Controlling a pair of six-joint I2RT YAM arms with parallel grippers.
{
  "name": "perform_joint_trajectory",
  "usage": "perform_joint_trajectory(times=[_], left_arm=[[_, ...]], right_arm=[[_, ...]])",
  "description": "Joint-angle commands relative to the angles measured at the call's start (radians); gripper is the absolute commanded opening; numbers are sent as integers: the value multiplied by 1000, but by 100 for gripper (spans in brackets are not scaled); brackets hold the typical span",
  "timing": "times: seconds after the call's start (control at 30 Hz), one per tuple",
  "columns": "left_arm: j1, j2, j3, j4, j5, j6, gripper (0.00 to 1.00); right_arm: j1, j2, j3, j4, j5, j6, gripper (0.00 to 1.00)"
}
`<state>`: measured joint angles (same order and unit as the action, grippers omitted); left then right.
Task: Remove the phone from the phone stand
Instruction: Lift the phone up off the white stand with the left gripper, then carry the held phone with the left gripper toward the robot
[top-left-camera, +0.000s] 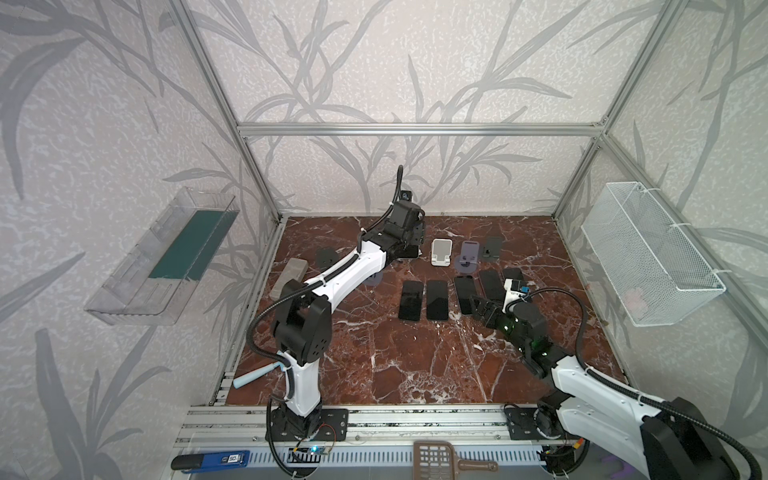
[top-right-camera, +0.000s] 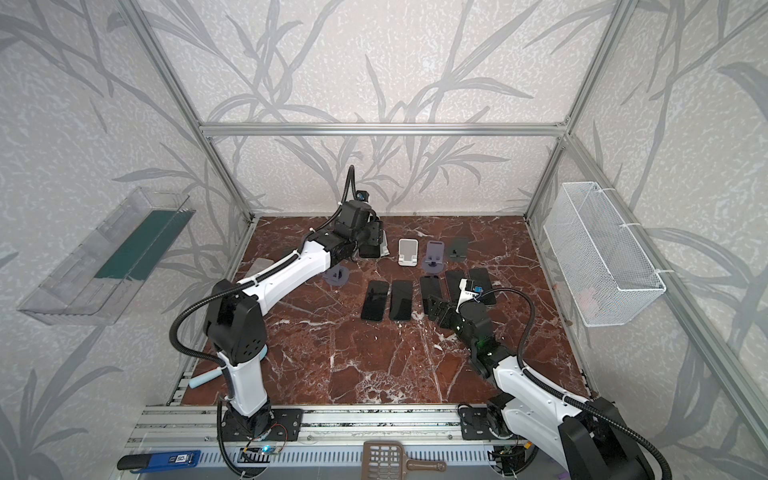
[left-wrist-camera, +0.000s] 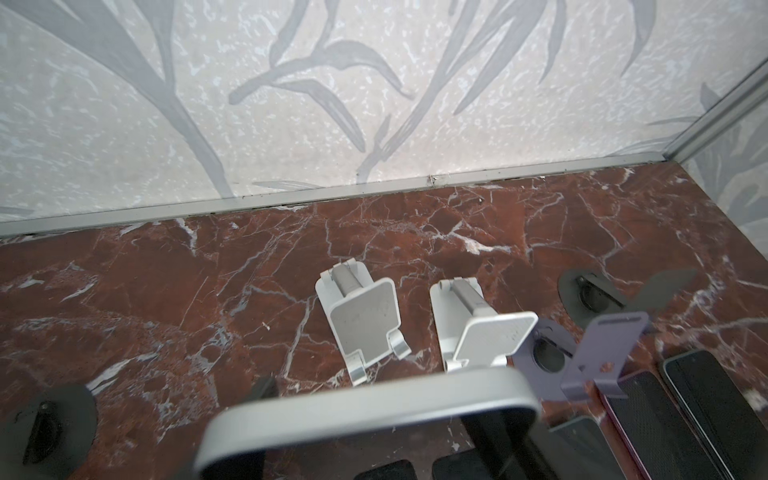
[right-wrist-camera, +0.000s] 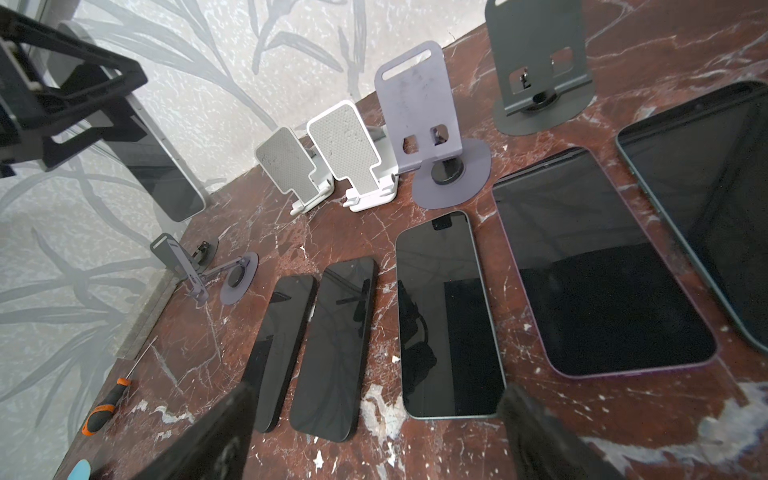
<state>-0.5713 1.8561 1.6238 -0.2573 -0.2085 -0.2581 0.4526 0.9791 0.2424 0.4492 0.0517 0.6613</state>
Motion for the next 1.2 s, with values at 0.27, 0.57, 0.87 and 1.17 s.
perform_joint_trajectory(times=[0.27,0.57,0.87,1.17], left_arm=[[16,-343,-343,26,42,110,53],[24,-552,-537,-10,118,132,51],[40,-660,-634,-84,73,97,51],[93,-549,-559,-201,156,83,44]], right_arm=[[6,-29,5,5,5,9,92],[5,-37,3,2,5,12,92],[6,-31,3,5,-3,26,92],[5,9,8,20,-11,29,92]])
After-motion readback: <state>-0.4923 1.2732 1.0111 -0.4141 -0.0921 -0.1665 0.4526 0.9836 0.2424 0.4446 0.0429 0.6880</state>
